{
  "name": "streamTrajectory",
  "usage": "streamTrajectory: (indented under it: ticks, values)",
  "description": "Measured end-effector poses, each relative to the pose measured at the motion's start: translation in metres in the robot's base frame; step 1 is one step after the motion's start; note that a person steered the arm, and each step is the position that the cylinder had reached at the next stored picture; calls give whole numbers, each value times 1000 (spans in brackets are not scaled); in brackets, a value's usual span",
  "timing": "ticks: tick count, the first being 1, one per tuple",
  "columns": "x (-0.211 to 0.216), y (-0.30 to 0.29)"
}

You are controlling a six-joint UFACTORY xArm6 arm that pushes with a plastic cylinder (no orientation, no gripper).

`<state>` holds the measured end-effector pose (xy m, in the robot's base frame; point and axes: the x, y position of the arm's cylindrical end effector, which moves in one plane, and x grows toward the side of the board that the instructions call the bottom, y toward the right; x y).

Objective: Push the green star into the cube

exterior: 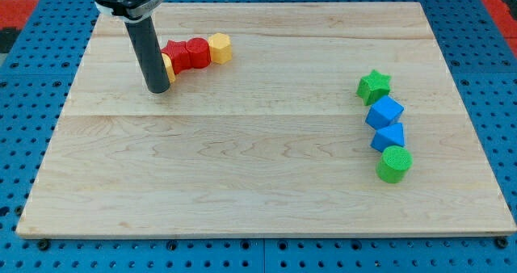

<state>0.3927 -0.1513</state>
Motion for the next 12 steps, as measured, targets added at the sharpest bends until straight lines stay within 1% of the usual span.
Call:
streamTrajectory:
  ticks: [1,2,3,7,8,11,12]
  values:
    - [0,0]
    - [15,8]
    - [30,30]
    - [-38,54]
    - [-41,81]
    - [-38,86]
    - [-39,118]
